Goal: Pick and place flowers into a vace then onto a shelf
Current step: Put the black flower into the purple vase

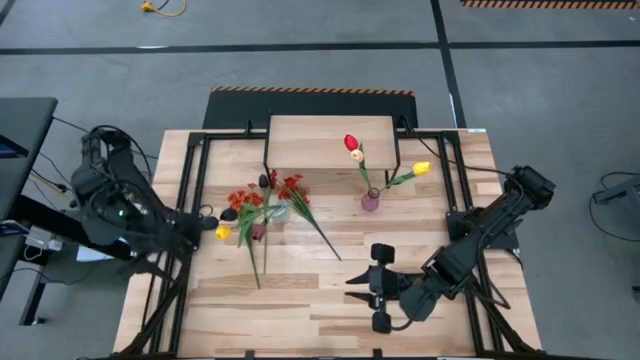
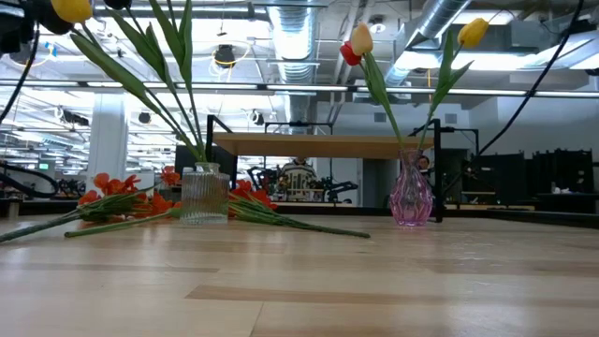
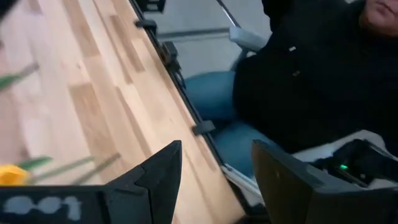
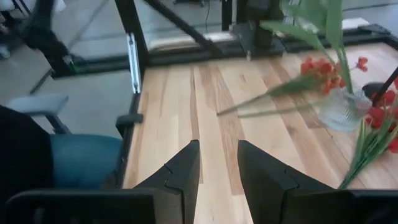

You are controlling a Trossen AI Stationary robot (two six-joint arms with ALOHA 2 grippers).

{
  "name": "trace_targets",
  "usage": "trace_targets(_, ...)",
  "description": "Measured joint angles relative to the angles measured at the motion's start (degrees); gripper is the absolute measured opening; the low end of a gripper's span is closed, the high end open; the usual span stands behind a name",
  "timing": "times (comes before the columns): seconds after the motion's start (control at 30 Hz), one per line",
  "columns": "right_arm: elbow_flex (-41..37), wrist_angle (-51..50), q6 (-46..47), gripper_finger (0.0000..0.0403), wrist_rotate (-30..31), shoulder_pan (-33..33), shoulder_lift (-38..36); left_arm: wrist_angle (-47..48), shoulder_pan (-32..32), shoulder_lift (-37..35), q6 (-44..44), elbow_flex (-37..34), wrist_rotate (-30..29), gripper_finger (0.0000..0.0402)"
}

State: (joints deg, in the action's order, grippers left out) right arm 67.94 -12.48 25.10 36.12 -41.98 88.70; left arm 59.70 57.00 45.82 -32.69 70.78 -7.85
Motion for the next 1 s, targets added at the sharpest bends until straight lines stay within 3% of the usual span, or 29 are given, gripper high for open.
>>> trace_targets(0.13, 0.0, 1.3, 0.0, 0.0102, -0.2, 0.0, 2.7, 0.0, 4.8, 1.4, -5.8, -0.1, -1.5, 0.0183)
trace_targets(0.53, 0.0, 4.7, 0.0, 0.0102, -0.1, 0.1, 6.9, -2.6, 17.6, 9.1, -21.1, -0.1, -16.5, 0.0183)
trace_targets(0.8, 0.0, 4.2, -0.1, 0.0102, -0.2, 0.4, 6.6, -4.2, 20.2, 17.7, -30.2, -0.1, -27.7, 0.0183)
trace_targets(1.0, 0.0, 3.8, -0.1, 0.0102, -0.2, 0.4, 6.6, -6.8, 20.2, 25.0, -34.8, -0.1, -39.5, 0.0183)
